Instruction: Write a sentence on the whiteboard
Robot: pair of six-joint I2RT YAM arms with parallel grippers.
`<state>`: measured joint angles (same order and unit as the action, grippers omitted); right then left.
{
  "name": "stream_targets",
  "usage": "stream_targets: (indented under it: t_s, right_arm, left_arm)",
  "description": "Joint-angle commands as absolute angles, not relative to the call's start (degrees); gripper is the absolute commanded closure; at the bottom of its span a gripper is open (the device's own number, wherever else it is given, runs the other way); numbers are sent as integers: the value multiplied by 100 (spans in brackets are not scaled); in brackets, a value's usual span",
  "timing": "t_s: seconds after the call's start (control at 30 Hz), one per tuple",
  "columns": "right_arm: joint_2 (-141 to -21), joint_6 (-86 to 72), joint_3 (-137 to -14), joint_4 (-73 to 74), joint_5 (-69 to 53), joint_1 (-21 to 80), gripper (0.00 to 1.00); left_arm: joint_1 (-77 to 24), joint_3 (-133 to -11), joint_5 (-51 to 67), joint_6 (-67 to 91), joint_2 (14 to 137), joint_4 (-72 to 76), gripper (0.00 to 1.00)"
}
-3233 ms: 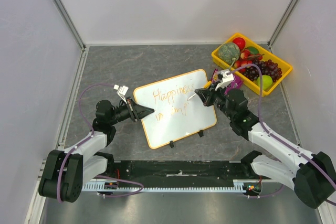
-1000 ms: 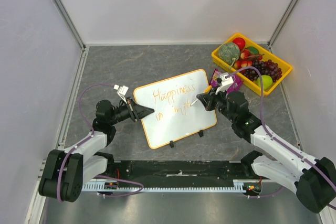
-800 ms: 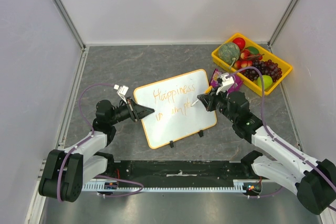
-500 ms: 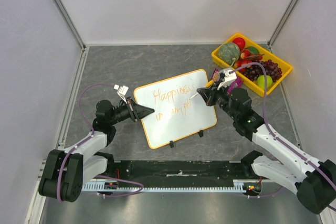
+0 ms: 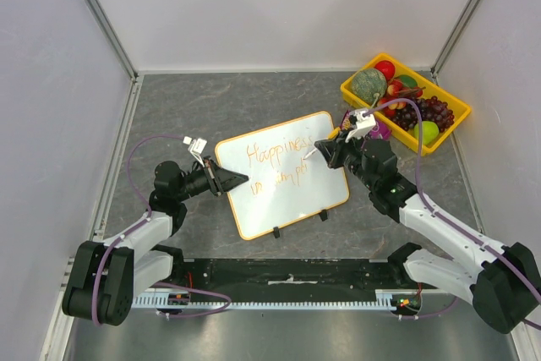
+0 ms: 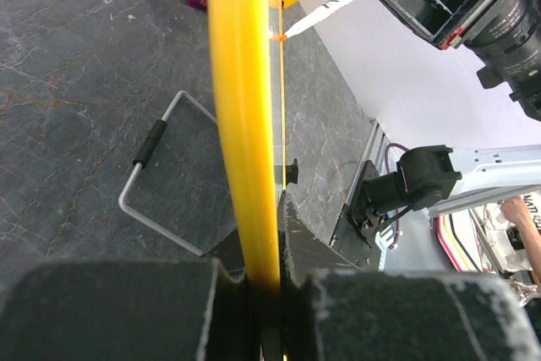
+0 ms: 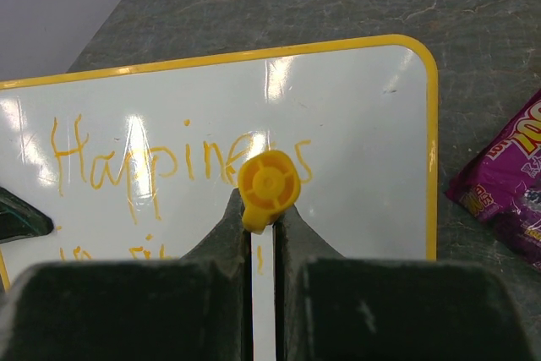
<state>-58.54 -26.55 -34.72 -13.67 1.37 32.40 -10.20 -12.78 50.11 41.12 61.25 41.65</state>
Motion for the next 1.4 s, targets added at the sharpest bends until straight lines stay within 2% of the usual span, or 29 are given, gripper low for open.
stream_targets:
  t_s: [0.0,0.43,0.77,1.37]
  right_arm:
    - [-5836,-2601,-3235,-1503,360,3225,100]
    - [-4931,-2769,-3498,-1178,255,3217,100]
    - [-4544,-2619,-3129,-958,193,3217,100]
    - [-4579,-2435,-3208,-729,18,3076,100]
  left_arm:
    - [-1020,-1151,4887,3173,6223,3779,98]
    - [-1020,-1151,4869,3173,6196,3762,98]
    - [-1020,-1151,4869,3173,6223,3771,98]
    - [-1020,-1125,4869,3182,6170,3735,98]
